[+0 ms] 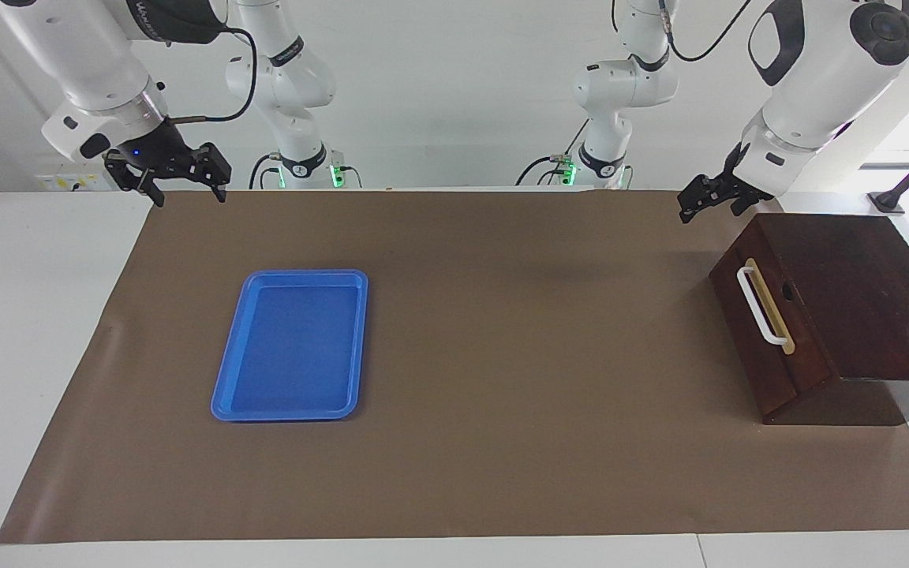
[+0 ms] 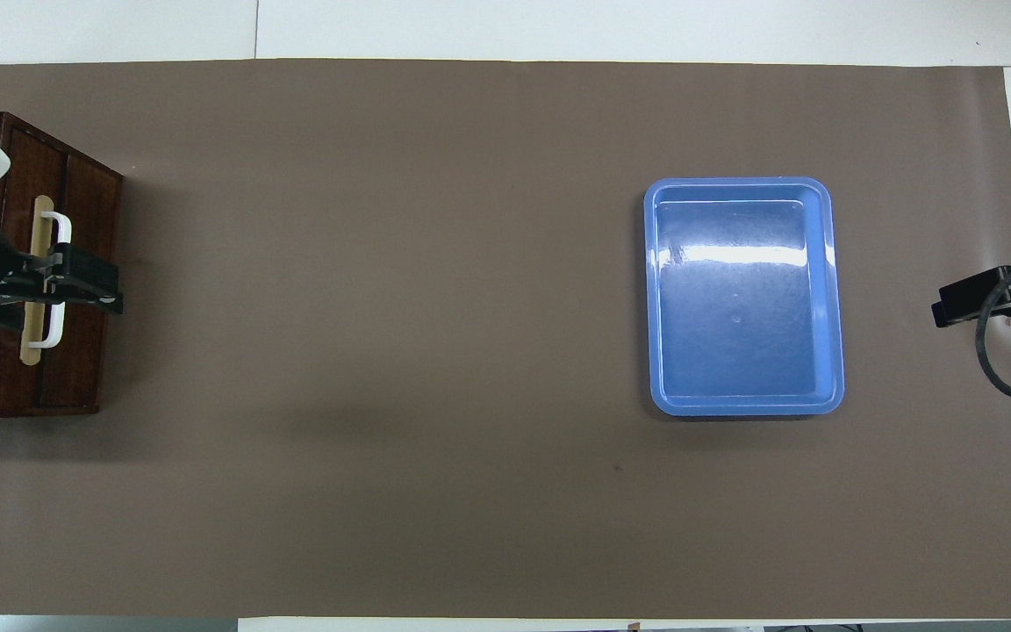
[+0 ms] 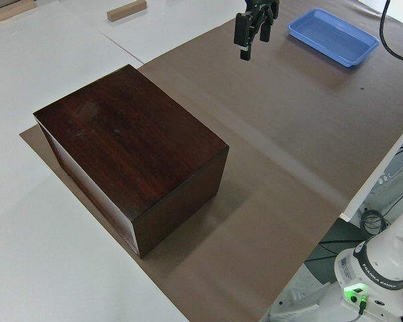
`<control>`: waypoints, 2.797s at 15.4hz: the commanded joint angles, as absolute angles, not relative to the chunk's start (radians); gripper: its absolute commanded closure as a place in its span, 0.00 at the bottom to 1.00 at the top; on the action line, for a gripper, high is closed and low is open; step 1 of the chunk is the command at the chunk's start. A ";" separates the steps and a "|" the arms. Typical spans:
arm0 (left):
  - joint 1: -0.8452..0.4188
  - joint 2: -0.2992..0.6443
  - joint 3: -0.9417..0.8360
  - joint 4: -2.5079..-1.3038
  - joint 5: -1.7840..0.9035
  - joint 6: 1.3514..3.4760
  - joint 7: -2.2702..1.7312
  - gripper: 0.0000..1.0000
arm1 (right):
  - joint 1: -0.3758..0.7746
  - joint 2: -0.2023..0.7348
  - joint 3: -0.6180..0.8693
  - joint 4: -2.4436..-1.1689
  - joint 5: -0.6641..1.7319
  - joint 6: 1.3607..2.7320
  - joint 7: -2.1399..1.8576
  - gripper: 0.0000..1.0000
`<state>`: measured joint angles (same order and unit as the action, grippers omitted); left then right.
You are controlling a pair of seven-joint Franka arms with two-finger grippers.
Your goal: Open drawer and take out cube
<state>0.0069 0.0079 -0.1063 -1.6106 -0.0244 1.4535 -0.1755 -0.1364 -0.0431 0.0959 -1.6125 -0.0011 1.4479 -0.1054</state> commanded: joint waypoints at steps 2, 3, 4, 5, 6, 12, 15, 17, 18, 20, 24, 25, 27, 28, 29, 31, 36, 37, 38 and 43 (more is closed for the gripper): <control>0.003 -0.008 -0.094 -1.631 -0.028 1.480 -0.153 0.00 | -0.146 -0.043 0.106 -1.605 -0.021 1.434 -0.109 0.00; 0.012 -0.008 -0.095 -1.635 -0.028 1.494 -0.153 0.00 | -0.146 -0.043 0.106 -1.605 -0.021 1.434 -0.109 0.00; 0.003 -0.008 -0.097 -1.638 -0.009 1.508 -0.144 0.00 | -0.146 -0.043 0.106 -1.605 -0.020 1.433 -0.110 0.00; 0.002 -0.008 -0.097 -1.643 0.020 1.534 -0.126 0.00 | -0.146 -0.043 0.106 -1.605 -0.021 1.434 -0.110 0.00; -0.002 -0.014 -0.097 -1.673 0.038 1.581 -0.108 0.00 | -0.146 -0.043 0.106 -1.605 -0.021 1.434 -0.110 0.00; -0.006 -0.051 -0.101 -1.936 0.296 1.949 -0.038 0.00 | -0.147 -0.043 0.106 -1.605 -0.020 1.433 -0.110 0.00; 0.005 0.000 -0.100 -2.000 0.377 2.089 -0.034 0.00 | -0.147 -0.043 0.106 -1.605 -0.018 1.434 -0.109 0.00; 0.002 0.043 -0.100 -2.013 0.434 2.132 -0.034 0.00 | -0.147 -0.043 0.106 -1.605 -0.018 1.434 -0.109 0.00; 0.003 0.052 -0.100 -2.016 0.445 2.147 -0.034 0.00 | -0.149 -0.043 0.106 -1.605 -0.018 1.434 -0.109 0.00; 0.011 0.072 -0.100 -2.029 0.454 2.180 -0.034 0.00 | -0.156 -0.041 0.103 -1.605 -0.018 1.434 -0.136 0.00; 0.063 0.077 -0.098 -2.109 0.454 2.330 -0.003 0.00 | -0.160 -0.038 0.098 -1.603 -0.018 1.486 -0.166 0.00; 0.067 0.080 -0.098 -2.109 0.469 2.332 -0.002 0.00 | -0.160 -0.038 0.097 -1.605 -0.017 1.503 -0.166 0.00; 0.077 0.092 -0.100 -2.108 0.506 2.335 -0.002 0.00 | -0.156 -0.038 0.097 -1.606 -0.018 1.503 -0.164 0.00; 0.078 0.094 -0.098 -2.109 0.506 2.345 -0.002 0.00 | -0.156 -0.041 0.097 -1.612 -0.018 1.506 -0.164 0.00; 0.092 0.095 -0.100 -2.109 0.506 2.358 0.002 0.00 | -0.155 -0.044 0.097 -1.620 -0.018 1.506 -0.161 0.00; 0.100 0.100 -0.100 -2.108 0.508 2.365 0.009 0.00 | -0.156 -0.046 0.097 -1.623 -0.018 1.506 -0.161 0.00; 0.091 0.110 -0.104 -2.115 0.505 2.399 -0.003 0.00 | -0.169 -0.044 0.097 -1.626 -0.017 1.534 -0.163 0.00; 0.077 0.112 -0.107 -2.115 0.505 2.396 -0.050 0.00 | -0.169 -0.046 0.097 -1.628 -0.018 1.537 -0.164 0.00; 0.033 0.110 -0.107 -2.115 0.505 2.387 -0.113 0.00 | -0.169 -0.048 0.097 -1.628 -0.018 1.529 -0.164 0.00; -0.152 0.110 -0.107 -2.097 0.396 2.333 -0.400 0.00 | -0.180 -0.040 0.094 -1.626 -0.021 1.632 -0.153 0.00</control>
<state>-0.0841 0.1149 -0.1132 -2.0935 0.4638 2.3549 -0.3286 -0.1578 -0.0413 0.0828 -1.6171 -0.0012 1.5696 -0.1348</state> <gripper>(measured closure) 0.000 0.000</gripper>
